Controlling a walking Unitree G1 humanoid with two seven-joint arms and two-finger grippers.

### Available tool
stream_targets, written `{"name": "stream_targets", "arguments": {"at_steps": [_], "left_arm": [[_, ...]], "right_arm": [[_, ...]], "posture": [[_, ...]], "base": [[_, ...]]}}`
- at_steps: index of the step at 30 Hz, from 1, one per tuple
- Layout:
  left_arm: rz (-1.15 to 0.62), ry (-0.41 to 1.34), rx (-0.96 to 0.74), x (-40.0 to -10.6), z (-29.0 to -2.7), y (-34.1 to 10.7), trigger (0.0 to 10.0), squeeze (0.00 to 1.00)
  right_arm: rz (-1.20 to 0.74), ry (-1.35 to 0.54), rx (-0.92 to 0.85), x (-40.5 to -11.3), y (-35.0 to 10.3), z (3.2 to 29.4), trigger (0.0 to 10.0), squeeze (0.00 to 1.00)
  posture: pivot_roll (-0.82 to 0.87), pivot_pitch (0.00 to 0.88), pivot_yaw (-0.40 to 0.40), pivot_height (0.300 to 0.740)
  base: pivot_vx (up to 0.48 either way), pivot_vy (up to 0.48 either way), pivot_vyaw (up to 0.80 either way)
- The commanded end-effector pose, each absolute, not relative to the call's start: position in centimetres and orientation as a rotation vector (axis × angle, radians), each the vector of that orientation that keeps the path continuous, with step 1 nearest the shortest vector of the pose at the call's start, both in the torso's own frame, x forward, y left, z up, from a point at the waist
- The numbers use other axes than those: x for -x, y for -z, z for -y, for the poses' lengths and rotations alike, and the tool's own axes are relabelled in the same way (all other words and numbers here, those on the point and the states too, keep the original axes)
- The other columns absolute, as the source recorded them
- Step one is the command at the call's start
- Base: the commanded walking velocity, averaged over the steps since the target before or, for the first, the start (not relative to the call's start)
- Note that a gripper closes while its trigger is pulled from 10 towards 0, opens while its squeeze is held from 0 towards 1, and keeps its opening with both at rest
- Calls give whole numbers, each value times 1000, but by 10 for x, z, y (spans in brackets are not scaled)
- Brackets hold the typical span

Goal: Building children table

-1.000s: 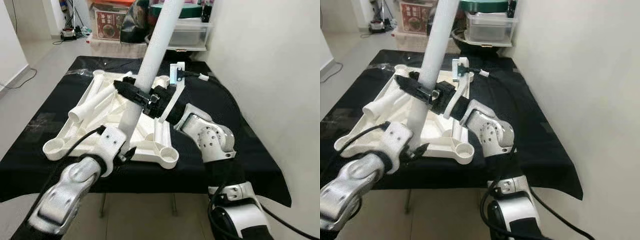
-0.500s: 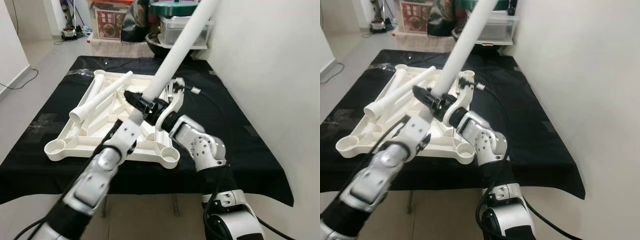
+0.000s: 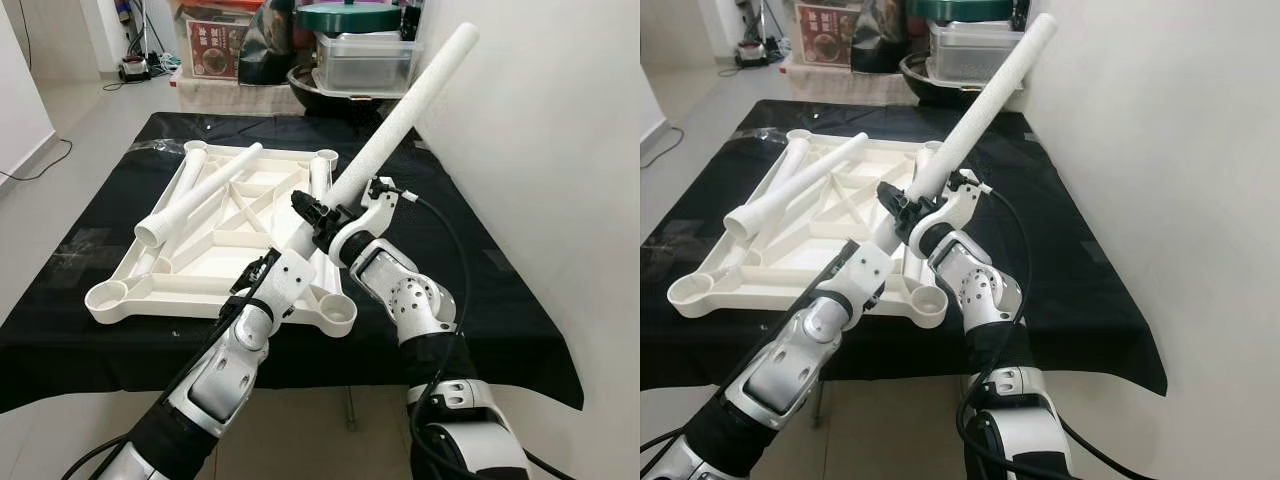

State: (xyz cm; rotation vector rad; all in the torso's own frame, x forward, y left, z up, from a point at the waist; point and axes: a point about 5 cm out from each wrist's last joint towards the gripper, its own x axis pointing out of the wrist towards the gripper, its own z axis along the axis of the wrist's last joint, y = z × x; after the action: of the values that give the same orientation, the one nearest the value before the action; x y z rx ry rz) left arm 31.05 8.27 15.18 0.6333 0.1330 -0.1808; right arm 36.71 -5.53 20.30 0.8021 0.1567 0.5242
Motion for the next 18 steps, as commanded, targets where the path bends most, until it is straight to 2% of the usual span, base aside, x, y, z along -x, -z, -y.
{"name": "stream_targets", "arguments": {"at_steps": [1,4,10,11,12,13,18], "left_arm": [[-137,165,-696,-308,-86,-144,10000,0],[-147,116,-748,-309,-105,-142,10000,0],[-140,88,-778,-311,-120,-144,10000,0],[-131,61,-794,-311,-129,-146,10000,573],[-131,61,-794,-311,-129,-146,10000,573],[-110,37,-803,-312,-138,-150,10000,1000],[-94,-32,-791,-305,-159,-157,10000,1000]], "right_arm": [[-173,-600,-958,-356,-212,18,0,0],[-173,-656,-975,-352,-217,16,0,0],[-182,-655,-962,-352,-215,17,0,0],[-181,-645,-953,-353,-213,19,0,0],[-181,-645,-953,-353,-213,19,0,0],[-176,-637,-944,-354,-212,21,0,0],[-87,-612,-862,-361,-221,34,0,0]], "posture": [[132,0,-94,740],[132,0,-95,740],[134,0,-96,740],[139,0,-98,740],[139,0,-98,740],[139,0,-98,740],[145,0,-100,740]], "base": [[0,0,0],[0,0,0],[0,0,0],[0,0,0],[0,0,0],[0,0,0],[0,0,0]]}}
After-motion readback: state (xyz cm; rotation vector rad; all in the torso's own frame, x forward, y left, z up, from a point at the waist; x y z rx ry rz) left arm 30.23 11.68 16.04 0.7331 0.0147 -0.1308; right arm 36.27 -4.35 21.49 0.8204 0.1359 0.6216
